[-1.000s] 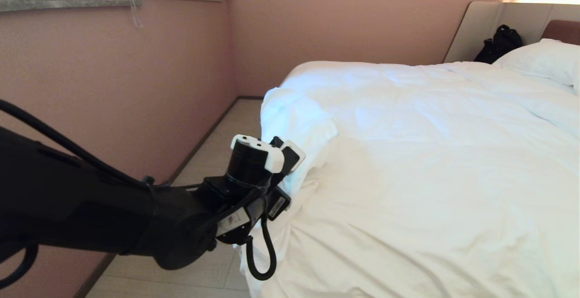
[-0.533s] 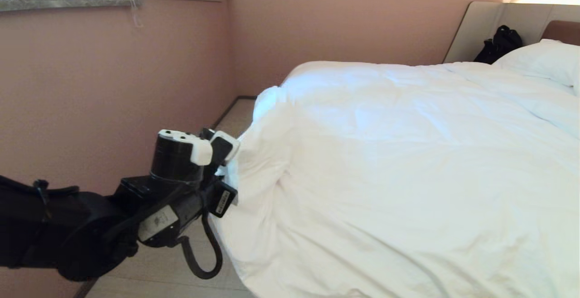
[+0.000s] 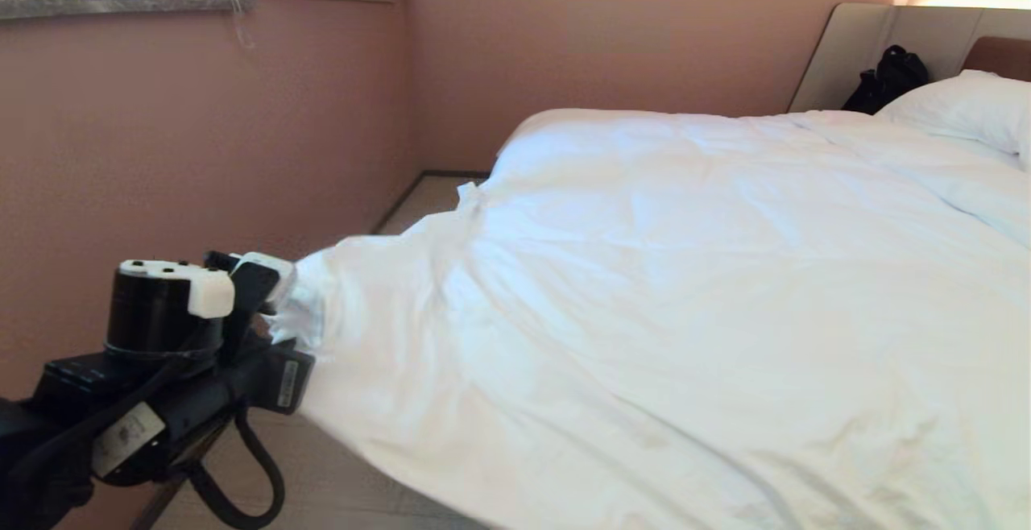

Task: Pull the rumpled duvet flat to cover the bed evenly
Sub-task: Flatten the corners of the folded blanket

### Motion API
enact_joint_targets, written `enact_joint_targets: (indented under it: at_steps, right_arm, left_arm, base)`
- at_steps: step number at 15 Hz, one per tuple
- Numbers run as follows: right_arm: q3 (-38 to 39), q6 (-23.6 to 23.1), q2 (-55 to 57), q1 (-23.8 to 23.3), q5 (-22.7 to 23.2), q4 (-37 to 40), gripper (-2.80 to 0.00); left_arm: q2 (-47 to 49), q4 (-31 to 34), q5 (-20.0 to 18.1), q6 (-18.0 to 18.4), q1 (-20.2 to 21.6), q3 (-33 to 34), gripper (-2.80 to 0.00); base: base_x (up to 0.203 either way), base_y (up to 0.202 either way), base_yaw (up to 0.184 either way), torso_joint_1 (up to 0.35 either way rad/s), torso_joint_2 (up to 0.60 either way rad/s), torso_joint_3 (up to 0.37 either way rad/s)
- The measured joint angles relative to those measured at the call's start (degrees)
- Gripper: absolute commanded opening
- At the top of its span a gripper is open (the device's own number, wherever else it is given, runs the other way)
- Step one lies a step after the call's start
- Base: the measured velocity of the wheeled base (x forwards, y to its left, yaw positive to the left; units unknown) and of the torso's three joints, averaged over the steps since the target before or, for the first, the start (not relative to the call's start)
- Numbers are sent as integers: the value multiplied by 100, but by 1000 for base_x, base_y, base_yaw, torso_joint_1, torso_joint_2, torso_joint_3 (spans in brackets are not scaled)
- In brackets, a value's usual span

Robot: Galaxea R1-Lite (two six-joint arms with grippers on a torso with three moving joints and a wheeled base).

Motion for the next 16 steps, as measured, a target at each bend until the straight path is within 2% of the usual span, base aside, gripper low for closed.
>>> enact_joint_targets:
  at_steps: [3,5,11,16]
  right_arm:
    - [0,0,0,0,2,0,-280]
    - [0,-2,0,-1,2,0,-280]
    - [0,0,0,0,-1,1,-280]
    - [0,5,0,2,0,0,-280]
  left_arm:
    - [-395,-61,-357,-290,472,634,-280]
    - [-572,-74,-410,-472,631,985,-280]
    - [-784,-108,-653,-646,688,1612,-280]
    - [-880,-422,-819,-684,685,2002,-280]
  base:
    - [0,0,0,0,0,0]
    - [0,0,0,0,0,0]
    - [0,0,0,0,0,0]
    - [0,0,0,0,0,0]
